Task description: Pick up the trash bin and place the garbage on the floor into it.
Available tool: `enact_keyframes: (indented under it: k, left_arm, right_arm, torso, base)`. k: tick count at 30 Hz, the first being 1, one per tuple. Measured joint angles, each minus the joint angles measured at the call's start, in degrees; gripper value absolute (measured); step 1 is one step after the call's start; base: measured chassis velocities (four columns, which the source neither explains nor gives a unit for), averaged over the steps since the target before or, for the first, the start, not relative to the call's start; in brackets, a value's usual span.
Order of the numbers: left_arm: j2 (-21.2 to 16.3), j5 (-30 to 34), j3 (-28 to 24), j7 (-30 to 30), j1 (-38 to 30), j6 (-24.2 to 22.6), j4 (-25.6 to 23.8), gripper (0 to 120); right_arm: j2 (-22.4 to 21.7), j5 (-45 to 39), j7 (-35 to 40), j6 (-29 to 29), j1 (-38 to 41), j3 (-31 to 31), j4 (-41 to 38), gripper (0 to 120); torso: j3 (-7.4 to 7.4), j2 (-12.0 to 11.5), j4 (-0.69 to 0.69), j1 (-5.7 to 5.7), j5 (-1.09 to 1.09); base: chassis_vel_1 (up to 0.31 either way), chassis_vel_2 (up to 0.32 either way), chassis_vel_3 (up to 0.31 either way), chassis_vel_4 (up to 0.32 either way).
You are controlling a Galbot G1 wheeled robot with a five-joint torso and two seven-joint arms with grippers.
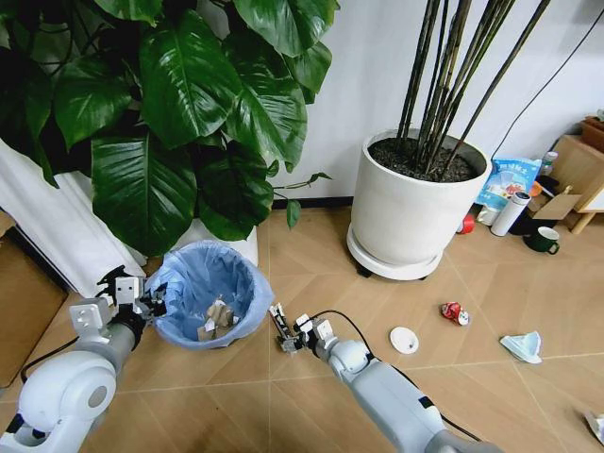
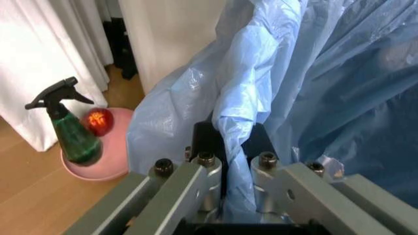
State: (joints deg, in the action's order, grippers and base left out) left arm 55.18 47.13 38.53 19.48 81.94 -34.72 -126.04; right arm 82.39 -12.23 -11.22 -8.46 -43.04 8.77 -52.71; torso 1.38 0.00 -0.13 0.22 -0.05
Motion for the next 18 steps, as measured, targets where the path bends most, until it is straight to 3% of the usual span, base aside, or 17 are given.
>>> enact_keyframes:
  k: [12,18]
  left_arm:
    - [-0.49,0.79,-0.05,0.5,-0.38,0.0,-0.13,0]
    - [-0.56,0.98,-0.39,0.75,-0.66,0.0,-0.26,0]
  right_arm:
    - [3.24,3.1,-1.07,1.74,1.99,-0.7,6.51,93]
    - [3.79,4.27,-1.88,2.69,2.05,-1.6,8.43,69]
  torso:
    - [0.0,0.0,0.0,0.0,0.0]
    - [0.0,0.0,0.0,0.0,0.0]
  base:
    - [0.0,0.0,0.0,0.0]
    - [0.0,0.0,0.0,0.0]
